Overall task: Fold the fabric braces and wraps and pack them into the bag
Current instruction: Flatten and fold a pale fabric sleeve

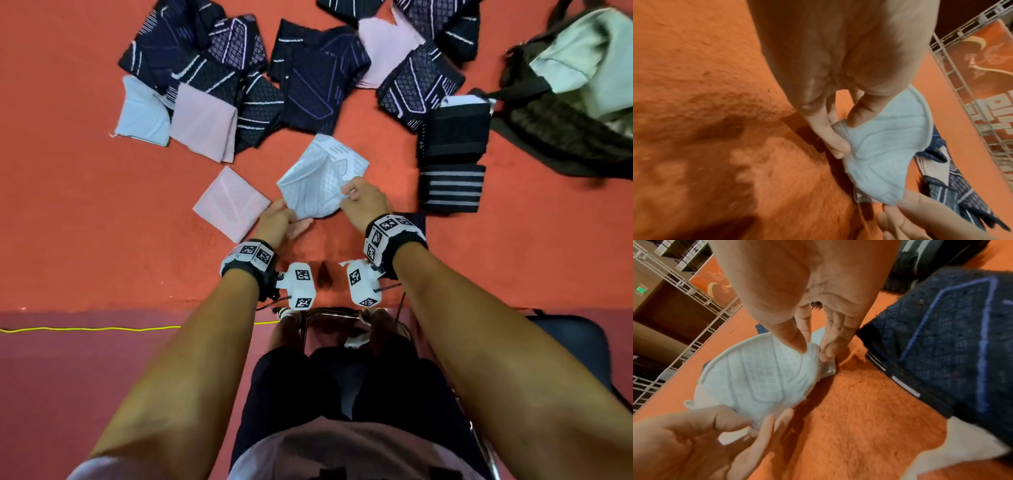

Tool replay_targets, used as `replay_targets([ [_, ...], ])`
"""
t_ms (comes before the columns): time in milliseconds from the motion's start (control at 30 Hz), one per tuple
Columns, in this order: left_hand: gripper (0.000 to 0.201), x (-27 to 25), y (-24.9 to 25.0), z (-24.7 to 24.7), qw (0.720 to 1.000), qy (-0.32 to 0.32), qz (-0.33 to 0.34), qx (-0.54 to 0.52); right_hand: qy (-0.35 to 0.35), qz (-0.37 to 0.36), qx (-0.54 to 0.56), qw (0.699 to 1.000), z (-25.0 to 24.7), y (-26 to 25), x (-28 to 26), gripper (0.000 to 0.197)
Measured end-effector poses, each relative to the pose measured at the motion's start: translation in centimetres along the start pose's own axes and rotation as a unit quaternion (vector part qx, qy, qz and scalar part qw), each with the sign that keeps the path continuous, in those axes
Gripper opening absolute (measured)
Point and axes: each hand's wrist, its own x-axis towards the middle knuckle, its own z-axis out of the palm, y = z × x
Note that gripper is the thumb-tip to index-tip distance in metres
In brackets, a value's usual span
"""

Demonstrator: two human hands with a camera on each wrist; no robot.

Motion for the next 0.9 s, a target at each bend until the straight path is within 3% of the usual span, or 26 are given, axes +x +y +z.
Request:
replay_targets([
  [133, 0.039, -1.3, -0.3, -1.3, 1.000, 0.005, -0.027, -0.010, -0.032, 0.033, 0.077, 0.996, 0.9, 0.2, -1.3, 0.015],
  [233, 0.024, -1.8, -0.1, -1.5, 0.999, 0.005, -0.024, -0.025, -0.045, 0.050, 0.102, 0.992, 1.8, 1.1, -0.9, 0.010],
  [333, 0.039, -1.4, -0.3, -1.6, 1.000, -0.006, -0.019, -0.012, -0.053, 0.054, 0.122, 0.990, 2.3, 1.2, -0.5, 0.013],
  [433, 0.039, -0.7, -0.8, -1.9, 0.999, 0.002, -0.030, -0.034, -0.065, 0.042, 0.111, 0.991, 2.9, 1.6, -0.2, 0.031],
  [500, 0.036, -0.6, -0.9, -2.1, 0.999, -0.004, -0.027, -0.038, -0.071, 0.044, 0.102, 0.991, 3.4, 2.1, -0.1, 0.031],
  [633, 0.022, 0.1, -1.9, -2.9, 0.999, 0.021, -0.032, -0.015, -0.054, 0.063, 0.093, 0.992, 3.9, 2.3, -0.4, 0.013],
  [733, 0.012, 0.8, -3.1, -3.8, 0.995, 0.068, -0.049, 0.060, -0.063, 0.077, 0.064, 0.993, 4.4, 2.6, -0.9, 0.027],
  [800, 0.012, 0.7, -3.3, -4.1, 0.993, 0.060, -0.078, 0.057, -0.063, 0.080, 0.050, 0.994, 4.7, 2.8, -0.9, 0.030],
  [900, 0.007, 0.7, -3.1, -4.3, 0.992, 0.034, -0.098, 0.072, -0.048, 0.074, 0.060, 0.994, 4.7, 2.6, -0.4, 0.012],
])
